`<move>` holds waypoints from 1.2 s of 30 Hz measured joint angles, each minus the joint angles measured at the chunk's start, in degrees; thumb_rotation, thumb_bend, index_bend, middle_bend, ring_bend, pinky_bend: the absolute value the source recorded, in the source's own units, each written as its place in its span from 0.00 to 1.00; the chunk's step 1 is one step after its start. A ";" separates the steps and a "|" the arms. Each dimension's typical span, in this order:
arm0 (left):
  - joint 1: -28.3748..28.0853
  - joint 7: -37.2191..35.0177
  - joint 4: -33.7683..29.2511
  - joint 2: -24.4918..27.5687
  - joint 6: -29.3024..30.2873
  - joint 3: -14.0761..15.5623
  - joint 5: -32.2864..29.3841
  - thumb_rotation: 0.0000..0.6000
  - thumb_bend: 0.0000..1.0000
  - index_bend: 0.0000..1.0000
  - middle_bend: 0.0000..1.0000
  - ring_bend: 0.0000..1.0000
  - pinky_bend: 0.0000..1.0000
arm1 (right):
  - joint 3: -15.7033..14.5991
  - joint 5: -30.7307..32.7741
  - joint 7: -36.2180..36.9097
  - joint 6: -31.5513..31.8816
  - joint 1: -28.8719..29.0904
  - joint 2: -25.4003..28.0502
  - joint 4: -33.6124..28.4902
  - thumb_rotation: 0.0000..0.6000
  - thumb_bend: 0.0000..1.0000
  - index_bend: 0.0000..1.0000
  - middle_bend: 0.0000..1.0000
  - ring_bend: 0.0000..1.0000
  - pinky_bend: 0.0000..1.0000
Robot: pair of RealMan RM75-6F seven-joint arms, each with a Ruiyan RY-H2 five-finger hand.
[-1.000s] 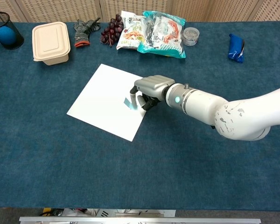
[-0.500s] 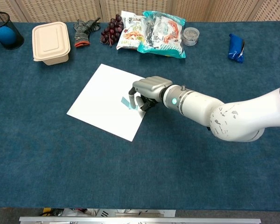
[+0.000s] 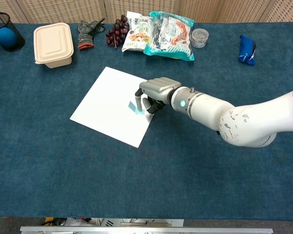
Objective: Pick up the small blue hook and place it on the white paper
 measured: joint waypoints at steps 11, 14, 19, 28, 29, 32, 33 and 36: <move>0.13 -0.18 0.23 -0.04 0.02 0.00 -0.07 1.00 0.36 0.28 0.27 0.29 0.19 | -0.29 0.94 -1.09 -0.31 0.42 -0.78 0.73 1.00 0.84 0.47 1.00 1.00 1.00; 0.17 -0.29 0.31 -0.04 0.05 0.00 -0.05 1.00 0.36 0.28 0.27 0.29 0.19 | -0.20 0.91 -1.05 -0.14 0.34 -0.66 0.48 1.00 0.84 0.47 1.00 1.00 1.00; 0.14 -0.37 0.35 -0.07 0.07 -0.02 0.04 1.00 0.36 0.28 0.27 0.29 0.19 | 0.09 0.00 -0.39 -0.04 0.01 -0.31 -0.59 1.00 0.84 0.47 1.00 1.00 1.00; 0.33 -0.57 0.53 -0.07 0.12 0.04 -0.06 1.00 0.36 0.28 0.27 0.29 0.19 | -0.43 0.84 -1.57 -0.25 0.47 -0.87 -0.17 1.00 0.84 0.47 1.00 1.00 1.00; 0.36 -0.64 0.59 -0.09 0.14 0.04 -0.08 1.00 0.36 0.28 0.27 0.29 0.19 | -0.55 1.00 -1.82 -0.26 0.55 -0.91 -0.12 1.00 0.84 0.47 1.00 1.00 1.00; 0.42 -0.76 0.72 -0.14 0.13 0.05 -0.14 1.00 0.36 0.28 0.27 0.29 0.19 | -0.74 1.02 -2.04 -0.05 0.56 -0.91 -0.34 1.00 0.84 0.47 1.00 1.00 1.00; 0.40 -0.79 0.76 -0.16 0.10 0.03 -0.15 1.00 0.36 0.28 0.27 0.29 0.19 | -0.67 0.77 -1.82 0.08 0.43 -0.80 -0.64 1.00 0.84 0.47 1.00 1.00 1.00; 0.32 -0.81 0.80 -0.20 0.08 0.01 -0.02 1.00 0.36 0.28 0.27 0.29 0.19 | -0.59 -0.14 -1.20 0.44 -0.07 -0.30 -1.57 1.00 0.84 0.47 1.00 1.00 1.00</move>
